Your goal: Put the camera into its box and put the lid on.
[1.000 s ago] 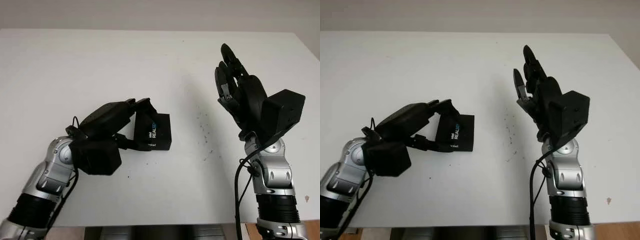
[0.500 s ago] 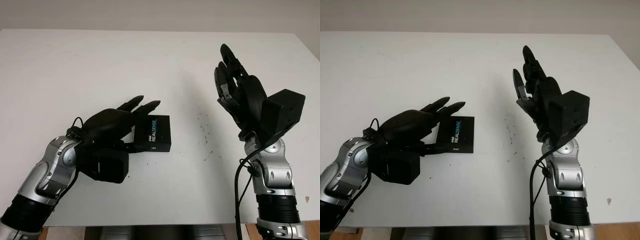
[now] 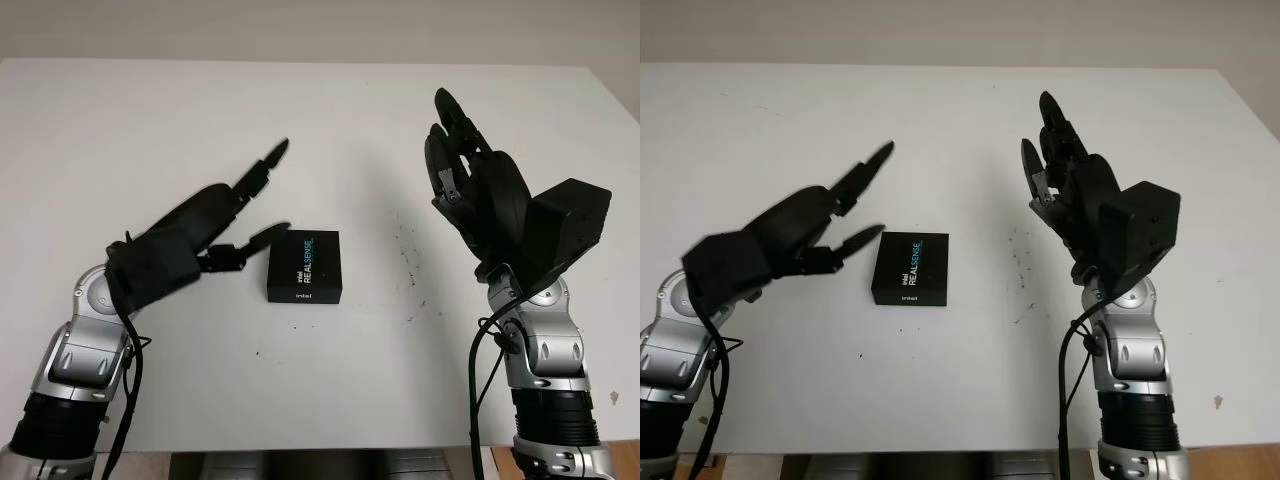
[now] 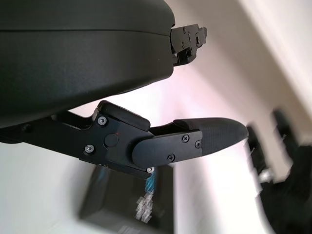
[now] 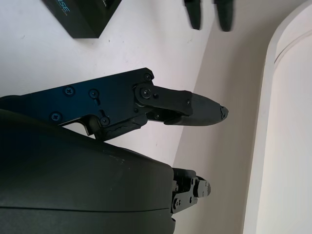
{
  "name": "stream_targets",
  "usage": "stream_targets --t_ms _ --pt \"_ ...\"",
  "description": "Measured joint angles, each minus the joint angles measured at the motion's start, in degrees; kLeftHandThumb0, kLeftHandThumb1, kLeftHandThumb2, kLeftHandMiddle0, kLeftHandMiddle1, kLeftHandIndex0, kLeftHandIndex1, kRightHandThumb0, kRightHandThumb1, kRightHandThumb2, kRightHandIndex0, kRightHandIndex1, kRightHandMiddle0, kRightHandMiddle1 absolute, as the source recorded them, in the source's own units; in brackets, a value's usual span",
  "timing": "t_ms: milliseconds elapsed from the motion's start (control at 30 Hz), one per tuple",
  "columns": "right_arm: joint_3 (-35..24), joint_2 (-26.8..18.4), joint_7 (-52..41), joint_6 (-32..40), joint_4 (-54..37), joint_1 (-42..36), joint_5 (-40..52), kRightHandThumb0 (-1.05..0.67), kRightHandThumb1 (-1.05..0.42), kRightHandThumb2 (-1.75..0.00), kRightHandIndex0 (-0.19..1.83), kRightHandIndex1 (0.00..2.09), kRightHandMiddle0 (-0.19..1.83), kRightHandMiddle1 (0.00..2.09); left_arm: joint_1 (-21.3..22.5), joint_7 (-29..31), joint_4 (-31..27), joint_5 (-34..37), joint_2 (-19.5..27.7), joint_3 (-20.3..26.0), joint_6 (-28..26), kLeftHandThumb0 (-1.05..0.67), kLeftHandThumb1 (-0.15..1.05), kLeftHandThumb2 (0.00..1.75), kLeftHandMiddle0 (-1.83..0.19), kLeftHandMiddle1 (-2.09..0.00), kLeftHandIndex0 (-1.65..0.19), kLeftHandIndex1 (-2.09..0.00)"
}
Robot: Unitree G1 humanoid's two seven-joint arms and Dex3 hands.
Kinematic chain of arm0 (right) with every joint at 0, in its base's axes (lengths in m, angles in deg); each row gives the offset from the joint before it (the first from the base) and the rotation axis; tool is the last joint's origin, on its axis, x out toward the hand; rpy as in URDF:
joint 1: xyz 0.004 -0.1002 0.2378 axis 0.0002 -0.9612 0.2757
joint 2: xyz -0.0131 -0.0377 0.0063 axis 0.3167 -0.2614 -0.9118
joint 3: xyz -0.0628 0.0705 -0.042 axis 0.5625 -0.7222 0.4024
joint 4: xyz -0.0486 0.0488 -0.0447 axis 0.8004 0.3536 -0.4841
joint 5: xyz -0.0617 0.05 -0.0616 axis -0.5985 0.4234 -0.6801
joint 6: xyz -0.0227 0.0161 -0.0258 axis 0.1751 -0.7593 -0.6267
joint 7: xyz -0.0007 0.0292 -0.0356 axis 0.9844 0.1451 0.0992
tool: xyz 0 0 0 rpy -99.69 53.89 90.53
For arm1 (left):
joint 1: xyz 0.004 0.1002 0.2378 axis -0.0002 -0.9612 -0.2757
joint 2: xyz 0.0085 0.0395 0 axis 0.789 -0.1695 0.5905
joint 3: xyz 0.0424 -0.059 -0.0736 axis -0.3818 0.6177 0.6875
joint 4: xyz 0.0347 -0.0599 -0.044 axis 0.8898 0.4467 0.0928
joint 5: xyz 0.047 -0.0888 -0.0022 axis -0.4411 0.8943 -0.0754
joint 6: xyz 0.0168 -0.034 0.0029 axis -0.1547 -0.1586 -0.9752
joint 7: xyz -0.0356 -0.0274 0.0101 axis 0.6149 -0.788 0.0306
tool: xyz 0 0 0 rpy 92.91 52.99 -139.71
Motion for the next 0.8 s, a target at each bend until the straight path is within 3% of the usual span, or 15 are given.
stream_targets --t_ms 233,433,600,800 --pt "2.27 1.40 0.48 0.95 -0.36 0.11 -0.50 -0.59 -1.05 -0.66 -0.18 0.00 -0.17 0.00 1.58 -5.75 4.94 9.17 -5.98 5.42 0.32 -0.76 1.05 0.61 0.19 0.00 0.19 0.00" --pt "2.94 3.07 1.80 0.49 1.11 0.50 -0.80 -0.62 -1.05 -0.67 -0.19 0.00 -0.19 0.00 2.12 -7.25 9.19 11.98 -6.55 7.77 -0.75 -0.71 1.05 0.71 0.19 0.00 0.19 0.00" --pt "3.13 4.47 2.71 -1.43 4.27 0.86 -1.12 -0.68 -1.05 -0.67 -0.19 0.00 -0.19 0.00 2.78 -8.11 14.45 13.79 -6.75 9.80 0.12 -0.73 1.05 0.67 0.19 0.00 0.19 0.00" --pt "3.07 4.59 2.75 -1.94 5.17 0.94 -1.26 -0.67 -1.05 -0.67 -0.19 0.00 -0.19 0.00 2.77 -8.23 14.82 15.48 -6.89 10.17 -0.04 -0.73 1.05 0.66 0.19 0.00 0.19 0.00"
